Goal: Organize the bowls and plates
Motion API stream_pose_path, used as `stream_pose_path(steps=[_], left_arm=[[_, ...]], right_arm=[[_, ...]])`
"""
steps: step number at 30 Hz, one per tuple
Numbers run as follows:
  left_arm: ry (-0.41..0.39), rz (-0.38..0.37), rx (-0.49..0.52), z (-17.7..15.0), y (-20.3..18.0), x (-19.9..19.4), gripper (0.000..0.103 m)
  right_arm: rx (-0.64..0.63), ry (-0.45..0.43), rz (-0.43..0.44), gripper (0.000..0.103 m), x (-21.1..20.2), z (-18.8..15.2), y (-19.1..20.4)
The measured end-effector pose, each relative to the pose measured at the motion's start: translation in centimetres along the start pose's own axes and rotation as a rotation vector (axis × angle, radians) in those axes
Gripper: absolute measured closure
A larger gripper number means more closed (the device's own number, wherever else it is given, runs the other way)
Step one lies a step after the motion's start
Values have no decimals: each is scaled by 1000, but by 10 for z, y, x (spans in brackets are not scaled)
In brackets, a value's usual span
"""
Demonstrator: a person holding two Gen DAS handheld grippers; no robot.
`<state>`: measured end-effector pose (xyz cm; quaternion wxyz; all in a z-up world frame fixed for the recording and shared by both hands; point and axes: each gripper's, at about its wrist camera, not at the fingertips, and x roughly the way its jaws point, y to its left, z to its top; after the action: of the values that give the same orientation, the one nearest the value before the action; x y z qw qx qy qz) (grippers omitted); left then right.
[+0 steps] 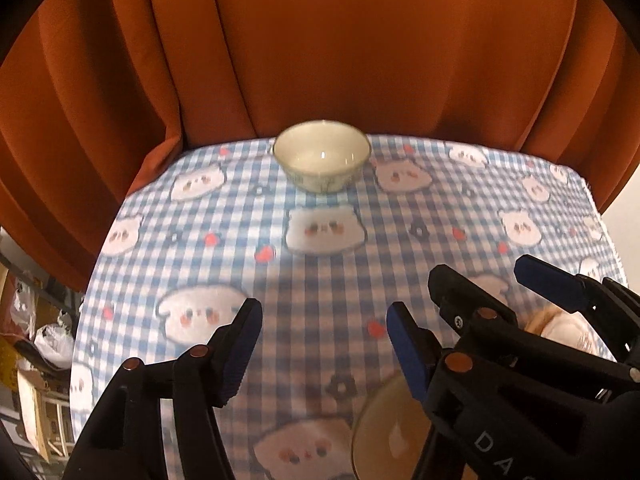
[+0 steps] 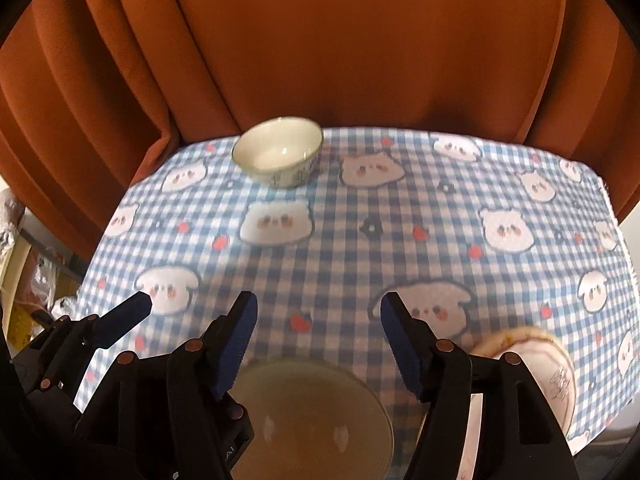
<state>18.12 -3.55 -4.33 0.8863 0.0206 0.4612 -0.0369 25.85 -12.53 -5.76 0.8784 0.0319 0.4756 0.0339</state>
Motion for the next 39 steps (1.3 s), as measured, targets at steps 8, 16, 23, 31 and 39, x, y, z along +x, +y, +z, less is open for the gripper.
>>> stream_pose_path(steps=[8, 16, 23, 31, 39], left_arm=[[-51, -36, 13, 47, 12, 14, 34], [-99, -30, 2, 91, 28, 36, 33], [-105, -3, 13, 121, 33, 70, 29], [-92, 38, 16, 142, 40, 121, 27], [-83, 69, 8, 151, 38, 166, 27]], right_arm=[[35, -60, -87, 30, 5, 47, 9], [69, -112, -107, 27, 22, 91, 13], [93, -126, -115, 27, 54, 125, 14], [108, -121, -123, 27, 106, 150, 11], [115, -99, -158, 27, 159, 163, 4]])
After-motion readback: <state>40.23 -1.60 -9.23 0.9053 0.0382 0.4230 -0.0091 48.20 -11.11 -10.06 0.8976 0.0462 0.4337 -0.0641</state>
